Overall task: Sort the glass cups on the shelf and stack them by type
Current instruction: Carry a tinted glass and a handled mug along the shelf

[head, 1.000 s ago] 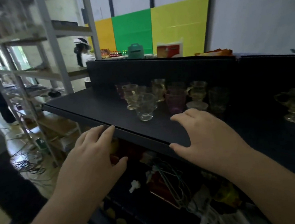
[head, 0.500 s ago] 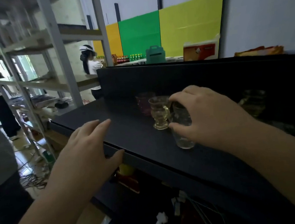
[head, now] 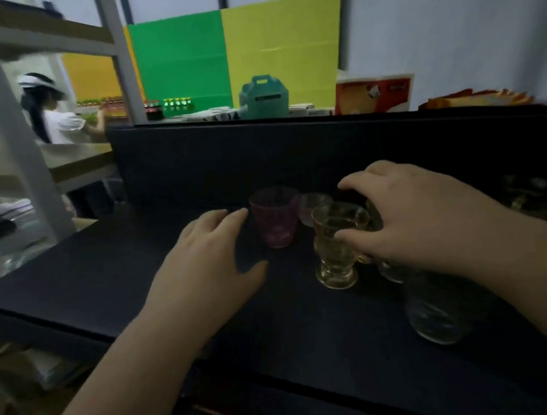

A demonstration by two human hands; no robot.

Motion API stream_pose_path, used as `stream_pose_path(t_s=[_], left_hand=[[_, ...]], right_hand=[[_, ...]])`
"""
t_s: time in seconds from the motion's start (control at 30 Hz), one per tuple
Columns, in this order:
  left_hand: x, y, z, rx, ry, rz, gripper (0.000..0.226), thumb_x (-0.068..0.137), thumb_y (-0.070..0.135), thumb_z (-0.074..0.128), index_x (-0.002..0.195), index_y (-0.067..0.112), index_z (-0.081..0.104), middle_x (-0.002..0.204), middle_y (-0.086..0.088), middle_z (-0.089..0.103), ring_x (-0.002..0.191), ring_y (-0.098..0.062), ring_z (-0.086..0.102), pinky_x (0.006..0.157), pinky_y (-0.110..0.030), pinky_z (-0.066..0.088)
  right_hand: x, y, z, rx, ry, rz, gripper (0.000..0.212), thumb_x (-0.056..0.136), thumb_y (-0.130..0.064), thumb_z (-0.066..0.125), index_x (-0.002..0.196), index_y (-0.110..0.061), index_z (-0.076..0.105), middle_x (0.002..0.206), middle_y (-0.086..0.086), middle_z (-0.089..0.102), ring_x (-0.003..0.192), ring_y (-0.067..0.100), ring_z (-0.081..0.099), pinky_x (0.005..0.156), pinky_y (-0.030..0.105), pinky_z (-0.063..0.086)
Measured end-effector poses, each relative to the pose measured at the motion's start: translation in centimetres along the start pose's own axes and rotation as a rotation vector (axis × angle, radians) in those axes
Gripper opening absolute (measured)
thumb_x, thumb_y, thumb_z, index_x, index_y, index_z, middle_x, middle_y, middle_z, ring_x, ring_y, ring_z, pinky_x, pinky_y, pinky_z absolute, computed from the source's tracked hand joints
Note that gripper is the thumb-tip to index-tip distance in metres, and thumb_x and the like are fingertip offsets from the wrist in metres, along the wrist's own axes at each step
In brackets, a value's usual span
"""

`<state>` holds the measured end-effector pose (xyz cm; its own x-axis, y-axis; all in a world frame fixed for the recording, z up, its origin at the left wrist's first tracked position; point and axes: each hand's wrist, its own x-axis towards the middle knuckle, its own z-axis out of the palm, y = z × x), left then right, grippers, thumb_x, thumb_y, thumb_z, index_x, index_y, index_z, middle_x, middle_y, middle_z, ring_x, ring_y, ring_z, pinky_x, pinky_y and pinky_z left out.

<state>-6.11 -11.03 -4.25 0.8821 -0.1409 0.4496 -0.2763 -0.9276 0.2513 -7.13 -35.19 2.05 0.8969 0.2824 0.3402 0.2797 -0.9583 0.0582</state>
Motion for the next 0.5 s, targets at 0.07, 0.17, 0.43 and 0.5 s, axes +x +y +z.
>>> stream_pose_path(t_s=[0.07,0.17,0.43,0.5], left_hand=[[2.7,-0.8,0.2,-0.012,0.012,0.070,0.082,0.078,0.060,0.062,0.148,0.035,0.028,0.151,0.004,0.033,0.138,-0.018,0.029,0.107,-0.035,0.032],[7.3,-1.5,1.0,0.005,-0.075,0.156,0.087,0.076,0.063,0.063,0.149,0.035,0.025,0.156,-0.002,0.026,0.141,-0.024,0.025,0.110,-0.040,0.030],[12.5,-1.4,4.1,-0.038,-0.277,0.285,0.078,0.074,0.064,0.065,0.140,0.032,0.039,0.140,0.000,0.043,0.115,-0.019,0.051,0.094,-0.037,0.047],[12.2,-1.8,4.3,-0.077,-0.265,0.294,0.070,0.075,0.062,0.064,0.135,0.031,0.045,0.136,0.002,0.042,0.107,-0.016,0.054,0.089,-0.036,0.049]], right_hand=[[0.9,-0.5,0.2,-0.043,-0.041,0.039,0.079,0.082,-0.076,0.051,0.149,-0.038,0.031,0.142,-0.008,0.045,0.122,0.014,0.050,0.091,0.033,0.049],[2.4,-1.8,0.5,-0.062,-0.133,0.115,0.089,0.078,-0.080,0.051,0.153,-0.039,0.023,0.148,-0.006,0.040,0.124,0.016,0.050,0.093,0.035,0.049],[4.3,-3.4,1.3,-0.100,-0.306,0.144,0.074,0.080,-0.072,0.060,0.142,-0.037,0.044,0.126,-0.009,0.053,0.105,0.011,0.055,0.086,0.031,0.052],[4.4,-3.6,1.5,-0.090,-0.296,0.148,0.068,0.080,-0.072,0.061,0.136,-0.035,0.049,0.120,-0.009,0.054,0.101,0.010,0.056,0.084,0.031,0.053]])
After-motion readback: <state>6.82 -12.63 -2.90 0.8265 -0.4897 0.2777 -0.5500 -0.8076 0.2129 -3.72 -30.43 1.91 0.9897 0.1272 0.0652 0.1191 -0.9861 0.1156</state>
